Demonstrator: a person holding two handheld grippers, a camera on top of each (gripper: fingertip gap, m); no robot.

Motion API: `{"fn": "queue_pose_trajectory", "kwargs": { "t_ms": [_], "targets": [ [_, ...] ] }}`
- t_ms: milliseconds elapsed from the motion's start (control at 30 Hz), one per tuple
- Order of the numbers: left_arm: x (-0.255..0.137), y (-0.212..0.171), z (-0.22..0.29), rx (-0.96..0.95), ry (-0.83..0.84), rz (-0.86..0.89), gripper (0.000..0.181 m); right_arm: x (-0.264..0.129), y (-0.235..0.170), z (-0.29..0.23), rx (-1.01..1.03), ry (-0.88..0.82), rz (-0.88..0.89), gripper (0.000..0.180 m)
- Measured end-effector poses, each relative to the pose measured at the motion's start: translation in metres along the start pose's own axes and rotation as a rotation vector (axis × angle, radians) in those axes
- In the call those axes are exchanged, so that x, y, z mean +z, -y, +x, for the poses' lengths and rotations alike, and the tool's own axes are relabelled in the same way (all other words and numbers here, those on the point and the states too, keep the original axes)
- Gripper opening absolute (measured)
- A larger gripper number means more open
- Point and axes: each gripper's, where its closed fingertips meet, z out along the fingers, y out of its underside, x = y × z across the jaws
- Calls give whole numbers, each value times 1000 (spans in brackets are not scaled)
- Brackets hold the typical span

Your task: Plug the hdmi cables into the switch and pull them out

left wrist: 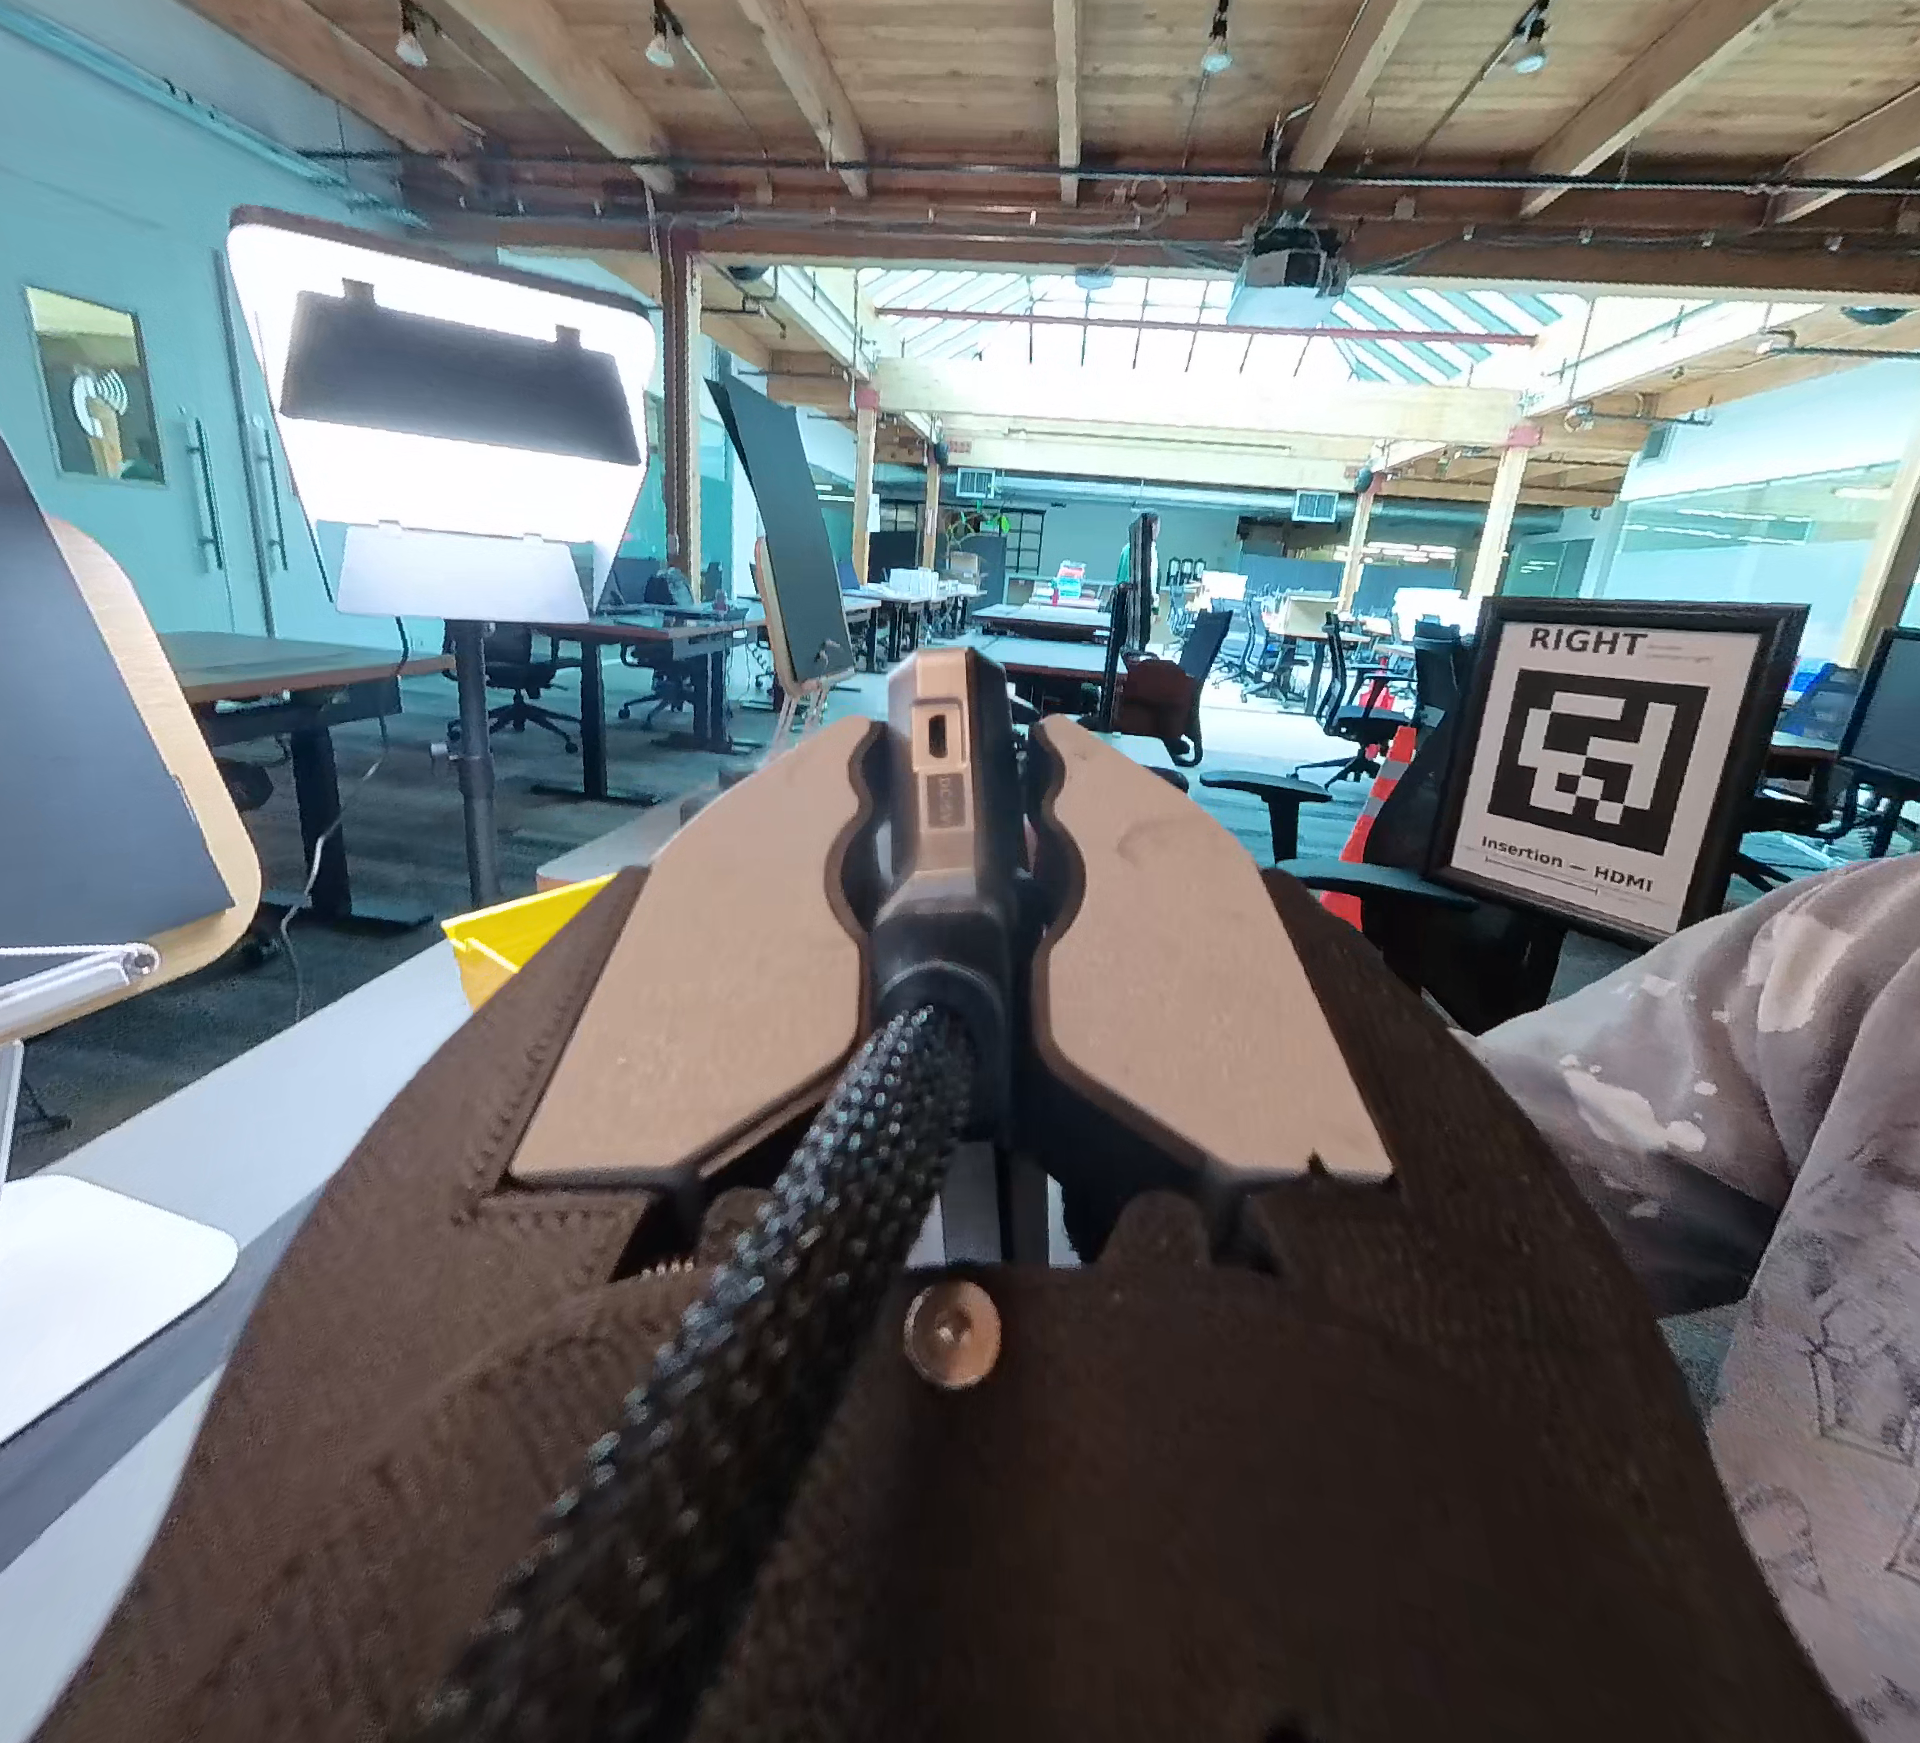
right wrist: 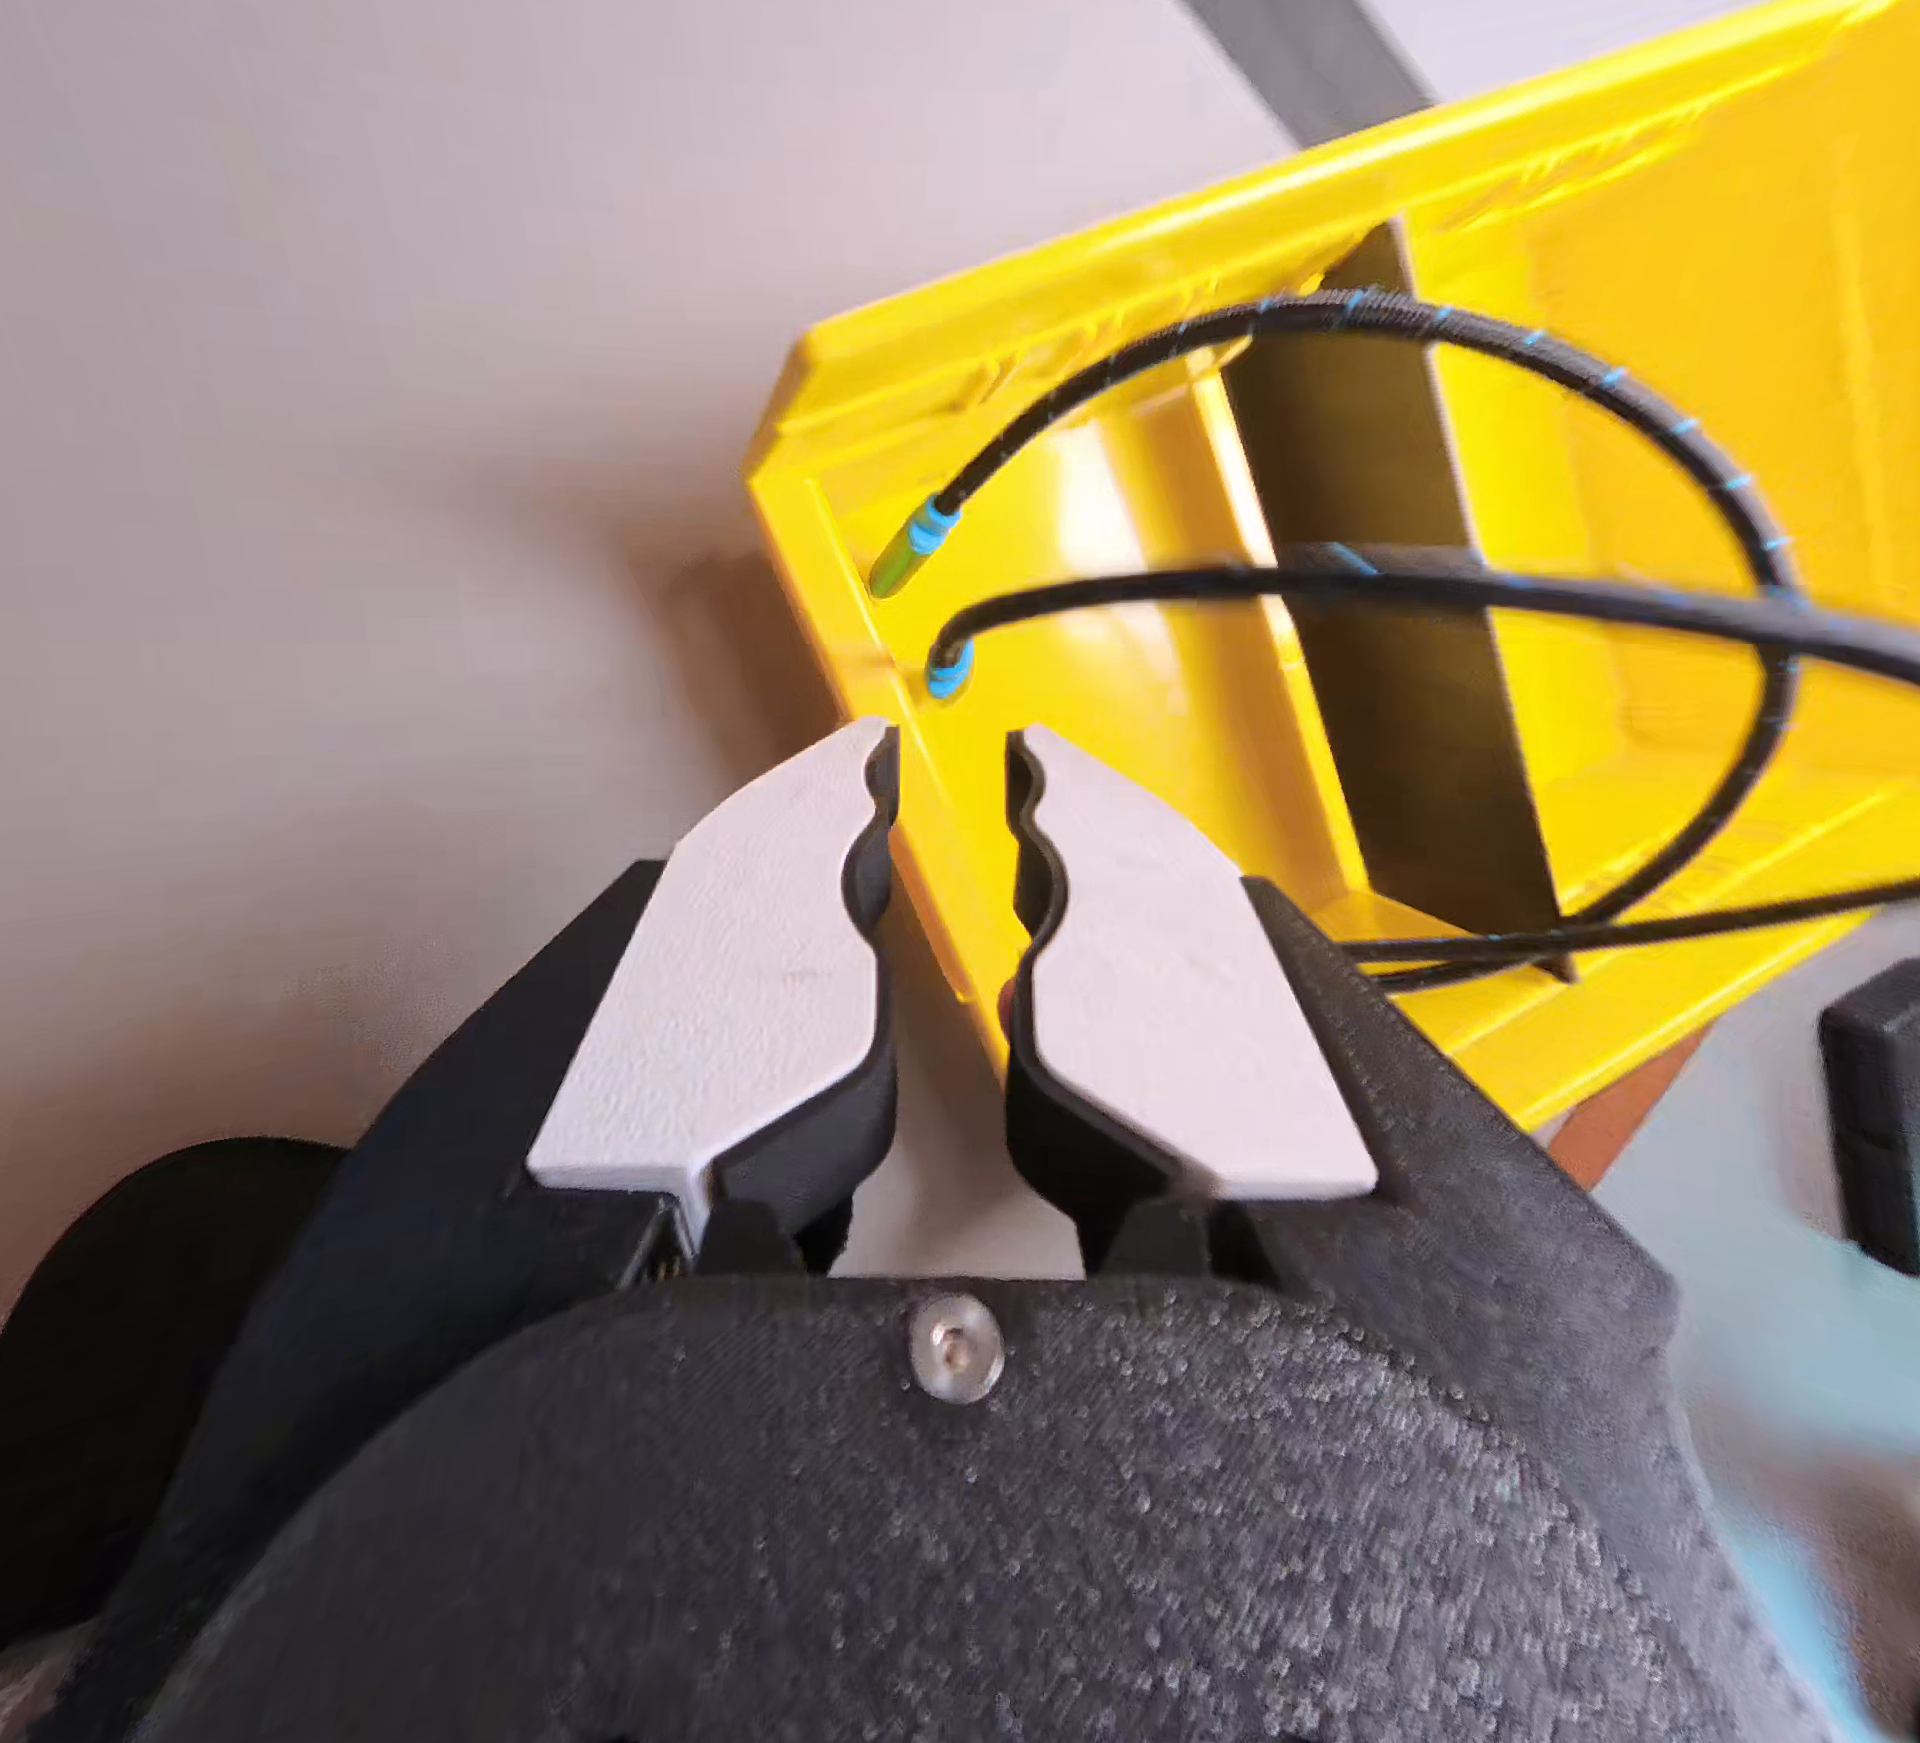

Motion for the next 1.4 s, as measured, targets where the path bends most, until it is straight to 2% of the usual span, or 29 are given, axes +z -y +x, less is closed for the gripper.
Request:
{"fn": "queue_pose_trajectory", "kwargs": {
  "t_ms": [133, 233, 333, 400, 500, 600, 700, 767, 833, 933, 1033, 1133, 1200, 1267, 1400],
  "targets": [
    [10, -25, -4, -15, -4, -100, 25, -49, 47, -13, -19, 54, 333, 19],
    [17, -57, -2, 1, -29, -274, 26, -102, 87, -52, -81, 240, 655, 19],
    [20, -101, 3, 28, -63, -509, 25, -146, 106, -90, -138, 436, 866, 18],
    [19, -130, 7, 59, -77, -668, 25, -158, 111, -111, -188, 508, 909, 17],
    [14, -170, 17, 49, -126, -875, 25, -155, 114, -146, -297, 573, 886, 17],
    [7, -202, 29, -11, -192, -1029, 25, -146, 117, -184, -365, 703, 847, 17],
    [0, -224, 36, -4, -231, -1142, 25, -121, 115, -206, -391, 783, 745, 19],
    [-4, -231, 38, 1, -242, -1183, 26, -114, 112, -213, -384, 862, 723, 18],
    [-7, -233, 35, -7, -230, -1205, 25, -112, 113, -212, -361, 916, 723, 7],
    [-7, -227, 32, -9, -223, -1182, 24, -115, 118, -208, -378, 915, 802, 7],
    [-6, -207, 24, -5, -183, -1107, 31, -122, 128, -193, -316, 921, 912, 7],
    [-11, -177, 5, 15, -108, -996, 28, -133, 136, -163, -199, 937, 1071, 7],
    [-6, -152, 0, -7, -87, -866, 28, -129, 135, -162, -200, 946, 1078, 7],
    [-11, -149, -6, 54, -74, -860, 25, -130, 138, -166, -210, 941, 1108, 7],
    [-14, -149, -4, 46, -105, -863, 24, -127, 134, -169, -231, 945, 1091, 7]
  ]
}}
